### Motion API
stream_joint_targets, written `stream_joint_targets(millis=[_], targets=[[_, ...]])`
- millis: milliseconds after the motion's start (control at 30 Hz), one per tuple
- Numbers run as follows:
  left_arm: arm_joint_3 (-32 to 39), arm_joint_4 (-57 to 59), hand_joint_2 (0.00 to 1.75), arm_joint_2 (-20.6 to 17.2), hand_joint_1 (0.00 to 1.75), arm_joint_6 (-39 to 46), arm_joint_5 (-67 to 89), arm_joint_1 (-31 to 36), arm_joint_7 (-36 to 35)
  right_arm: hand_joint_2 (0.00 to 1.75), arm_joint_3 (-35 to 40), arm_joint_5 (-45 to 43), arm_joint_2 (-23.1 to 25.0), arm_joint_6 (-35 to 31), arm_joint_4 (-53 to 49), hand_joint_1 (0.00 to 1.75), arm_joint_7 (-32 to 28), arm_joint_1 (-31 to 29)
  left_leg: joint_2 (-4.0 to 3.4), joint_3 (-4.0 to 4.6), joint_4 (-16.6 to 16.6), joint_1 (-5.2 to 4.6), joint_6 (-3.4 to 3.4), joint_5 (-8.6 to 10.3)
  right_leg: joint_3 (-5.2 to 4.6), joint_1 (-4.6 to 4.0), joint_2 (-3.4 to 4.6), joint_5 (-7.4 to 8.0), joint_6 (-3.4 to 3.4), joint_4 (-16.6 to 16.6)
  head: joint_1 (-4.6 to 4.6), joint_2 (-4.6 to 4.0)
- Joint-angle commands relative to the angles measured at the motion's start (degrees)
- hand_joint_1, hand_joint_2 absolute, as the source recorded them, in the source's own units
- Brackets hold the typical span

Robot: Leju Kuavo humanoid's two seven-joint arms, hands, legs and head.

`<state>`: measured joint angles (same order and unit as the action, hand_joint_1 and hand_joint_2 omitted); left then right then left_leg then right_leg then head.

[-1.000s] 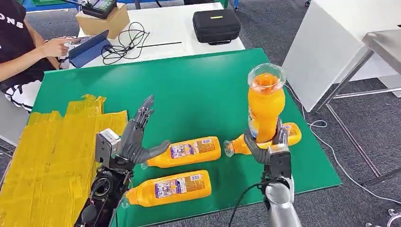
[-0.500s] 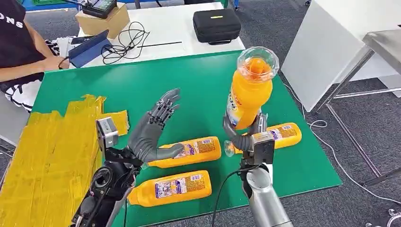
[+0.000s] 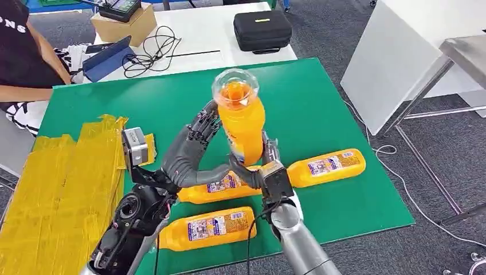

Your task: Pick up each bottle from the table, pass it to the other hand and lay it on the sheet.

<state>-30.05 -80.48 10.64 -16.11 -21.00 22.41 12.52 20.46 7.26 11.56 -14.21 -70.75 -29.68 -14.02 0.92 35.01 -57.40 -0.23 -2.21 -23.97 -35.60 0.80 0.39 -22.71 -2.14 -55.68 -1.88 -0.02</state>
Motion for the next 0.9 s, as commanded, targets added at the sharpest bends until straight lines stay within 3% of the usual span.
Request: stream_joint_targets(millis=[33,367,567,900], targets=[[-1.3,1.9,1.75,-1.0,0.00,0.0,0.6,2.1,0.0,1.75,7.5,2.2,0.0,1.4,10.1,1.75,1.5,-4.5,-0.12,-0.19,0.0,0.04,0.08,-0.08,0.18,-0.05,0.05,-0.04,0.05,0.0,0.00,0.00],[-0.9,1.8,1.75,-1.2,0.00,0.4,1.2,2.1,0.2,1.75,9.0,2.9,0.1,2.5,10.7,1.75,2.2,-4.3,-0.10,-0.33,0.0,0.06,0.12,-0.17,0.34,-0.08,0.00,-0.14,0.08,0.0,0.00,0.00],[0.6,2.5,1.75,-1.5,0.00,1.6,1.9,2.1,0.8,1.75,12.4,1.8,-0.2,10.1,12.8,1.75,3.4,-5.0,-0.12,-0.21,0.0,0.03,0.09,-0.08,0.20,-0.04,0.05,-0.05,0.06,0.0,0.00,0.00],[2.3,5.0,1.75,-1.9,0.00,2.7,2.3,2.2,2.7,1.75,11.6,2.0,-4.6,15.6,2.7,1.75,2.1,-2.9,-0.01,-0.26,0.0,0.02,0.09,-0.12,0.28,-0.04,-0.08,-0.12,0.06,0.0,-0.02,0.00]])
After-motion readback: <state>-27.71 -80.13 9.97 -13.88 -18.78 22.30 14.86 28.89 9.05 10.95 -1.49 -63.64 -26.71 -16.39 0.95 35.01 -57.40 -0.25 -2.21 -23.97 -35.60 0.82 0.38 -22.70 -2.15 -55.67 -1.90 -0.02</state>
